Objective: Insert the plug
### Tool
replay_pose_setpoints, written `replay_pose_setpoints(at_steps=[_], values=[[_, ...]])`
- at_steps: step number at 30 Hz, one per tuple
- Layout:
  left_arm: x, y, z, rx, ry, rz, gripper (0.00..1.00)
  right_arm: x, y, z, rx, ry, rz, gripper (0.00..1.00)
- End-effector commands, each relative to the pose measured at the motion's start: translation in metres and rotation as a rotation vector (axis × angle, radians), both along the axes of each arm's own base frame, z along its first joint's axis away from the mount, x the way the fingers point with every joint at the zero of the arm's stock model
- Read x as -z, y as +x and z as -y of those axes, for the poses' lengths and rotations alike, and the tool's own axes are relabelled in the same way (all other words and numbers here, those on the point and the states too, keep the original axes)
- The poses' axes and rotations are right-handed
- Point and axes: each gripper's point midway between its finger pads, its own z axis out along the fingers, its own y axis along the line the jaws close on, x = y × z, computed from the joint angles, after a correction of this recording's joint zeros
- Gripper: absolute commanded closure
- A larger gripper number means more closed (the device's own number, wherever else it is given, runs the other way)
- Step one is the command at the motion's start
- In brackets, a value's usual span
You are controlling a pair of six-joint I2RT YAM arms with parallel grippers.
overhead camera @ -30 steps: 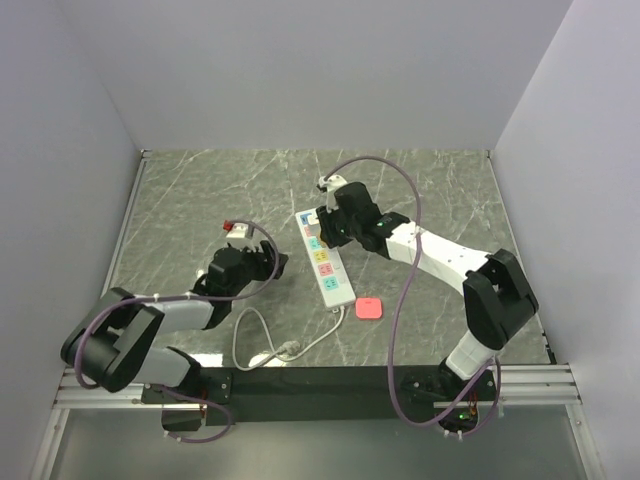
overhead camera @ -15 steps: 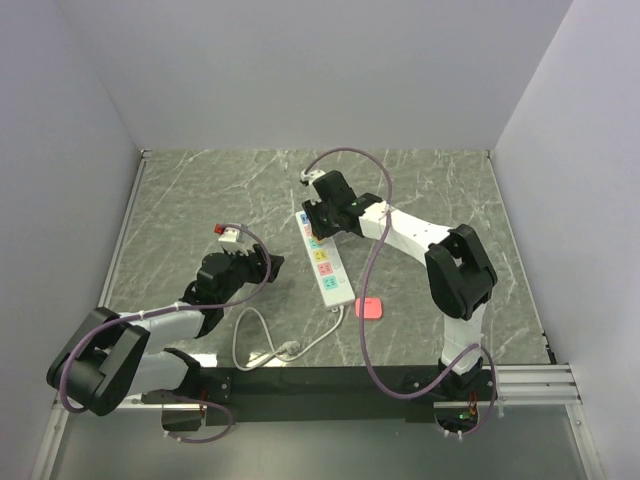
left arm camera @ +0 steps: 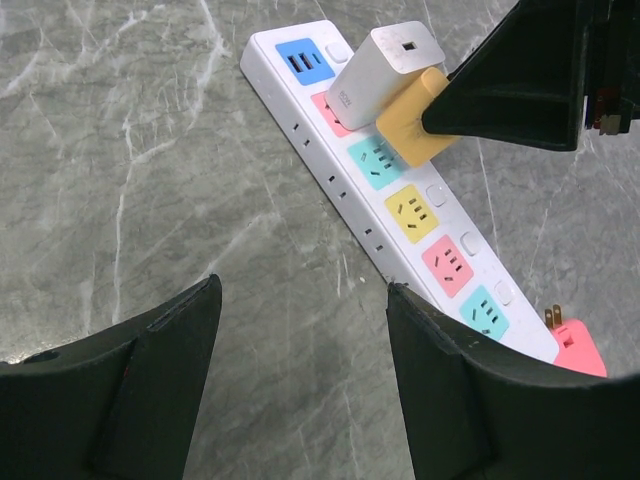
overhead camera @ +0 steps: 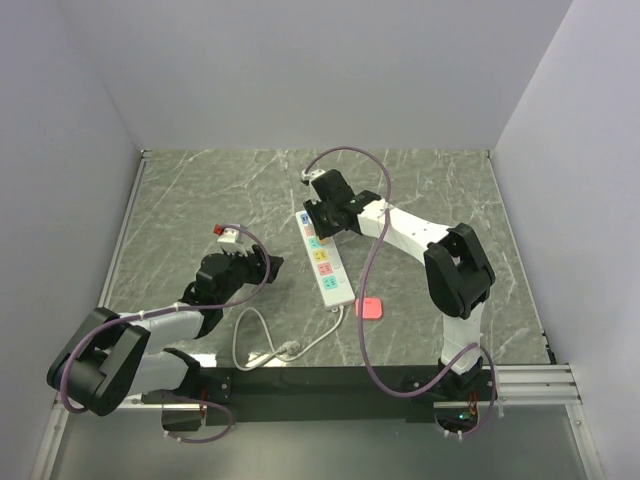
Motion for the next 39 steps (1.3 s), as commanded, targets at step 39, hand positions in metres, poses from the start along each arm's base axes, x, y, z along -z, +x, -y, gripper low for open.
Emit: replay_pose_setpoints(at_steps=[39], values=[[-0.013, -0.001, 0.002, 0.021, -0.018, 0.056, 0.27, 0.009, 0.005, -0.002, 0.093, -0.014, -0.006, 1.0]])
